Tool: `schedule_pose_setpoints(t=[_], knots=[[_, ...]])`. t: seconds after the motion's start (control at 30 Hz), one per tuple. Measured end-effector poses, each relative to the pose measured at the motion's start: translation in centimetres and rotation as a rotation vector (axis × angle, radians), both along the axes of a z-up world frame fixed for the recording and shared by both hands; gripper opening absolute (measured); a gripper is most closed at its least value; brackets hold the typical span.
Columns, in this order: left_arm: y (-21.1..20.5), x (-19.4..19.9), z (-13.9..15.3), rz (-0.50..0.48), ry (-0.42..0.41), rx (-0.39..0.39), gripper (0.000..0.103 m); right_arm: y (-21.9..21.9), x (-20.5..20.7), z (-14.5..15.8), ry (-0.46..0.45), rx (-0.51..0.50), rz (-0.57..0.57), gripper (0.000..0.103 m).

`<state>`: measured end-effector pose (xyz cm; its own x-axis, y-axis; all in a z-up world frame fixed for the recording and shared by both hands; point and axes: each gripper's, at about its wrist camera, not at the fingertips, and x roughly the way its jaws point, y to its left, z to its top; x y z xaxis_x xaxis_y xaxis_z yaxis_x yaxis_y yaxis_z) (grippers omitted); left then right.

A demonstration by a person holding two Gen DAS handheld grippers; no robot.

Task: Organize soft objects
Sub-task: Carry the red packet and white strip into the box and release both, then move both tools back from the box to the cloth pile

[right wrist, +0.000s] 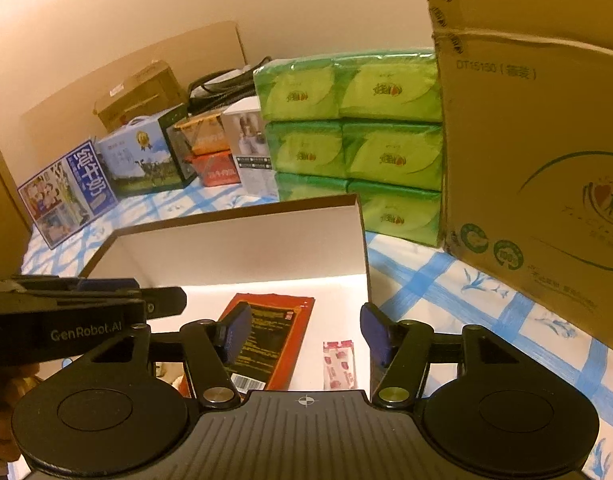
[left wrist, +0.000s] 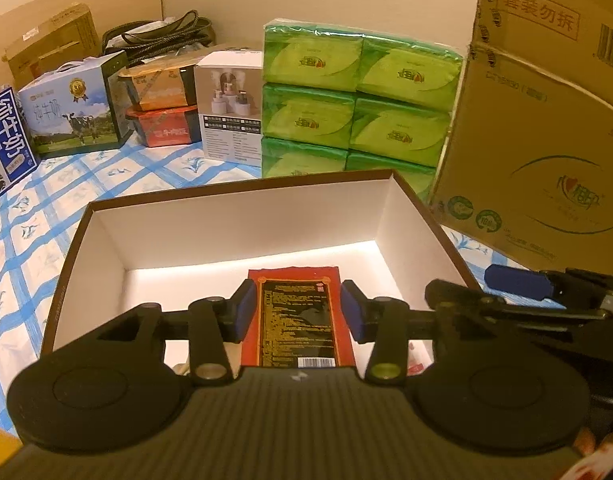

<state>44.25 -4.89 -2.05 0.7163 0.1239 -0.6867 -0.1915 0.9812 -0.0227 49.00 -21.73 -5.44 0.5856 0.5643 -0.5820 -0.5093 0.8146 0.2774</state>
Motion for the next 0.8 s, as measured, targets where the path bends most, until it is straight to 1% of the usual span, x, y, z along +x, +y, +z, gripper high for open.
schedule_pose_setpoints(t=[0.1, 0.33, 0.4, 0.6, 0.7, 0.8], knots=[[-0.3, -0.5, 0.2, -0.013, 0.003, -0.003, 0.049, -0.8, -0.3, 0.4, 0.008, 0.015, -0.026, 0.062], [-1.6, -2.8, 1.3, -0.07, -0.007, -0.01, 0.051, -3.9, -2.5, 1.7, 0.026, 0.068, -0.073, 0.063], [-2.1, -3.8, 1.6, -0.091, -0.007, -0.012, 0.053, -4.8, -3.5, 2.2, 0.029, 0.085, -0.083, 0.064], [-3.6, -8.0, 2.6, -0.174, -0.014, -0.019, 0.056, -7.8, -7.6, 4.0, 0.01, 0.125, -0.131, 0.068], [-4.3, -10.3, 3.2, -0.214, -0.023, -0.004, 0.059, -8.8, -10.0, 4.8, 0.007, 0.124, -0.162, 0.069], [-4.5, -12.9, 3.7, -0.248, -0.033, -0.001, 0.06, -9.6, -12.5, 5.6, 0.002, 0.128, -0.175, 0.07]])
